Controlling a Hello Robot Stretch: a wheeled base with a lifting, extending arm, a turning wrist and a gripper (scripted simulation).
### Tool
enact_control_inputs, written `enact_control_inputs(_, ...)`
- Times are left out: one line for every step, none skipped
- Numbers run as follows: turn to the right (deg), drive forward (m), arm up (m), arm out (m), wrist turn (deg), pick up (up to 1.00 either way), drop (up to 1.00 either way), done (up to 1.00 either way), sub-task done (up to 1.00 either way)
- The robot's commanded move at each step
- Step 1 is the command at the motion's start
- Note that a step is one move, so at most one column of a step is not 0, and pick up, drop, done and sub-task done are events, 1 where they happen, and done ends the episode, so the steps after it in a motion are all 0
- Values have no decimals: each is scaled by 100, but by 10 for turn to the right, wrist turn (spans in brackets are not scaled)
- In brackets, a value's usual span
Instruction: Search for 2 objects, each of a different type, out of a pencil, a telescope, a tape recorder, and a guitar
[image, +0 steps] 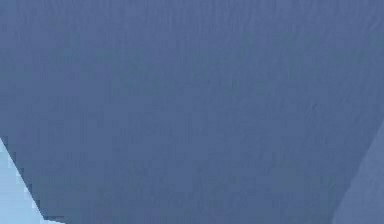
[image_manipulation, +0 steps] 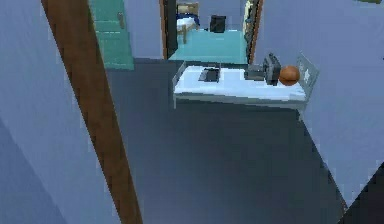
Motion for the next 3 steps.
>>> enact_control_inputs(-450, 0, 0, 0, 0, 0, 0, 0, 0)
enact_control_inputs(-360, 0, 0, 0, 0, 0, 0, 0, 0)
enact_control_inputs(0, 100, 0, 0, 0, 0, 0, 0, 0)
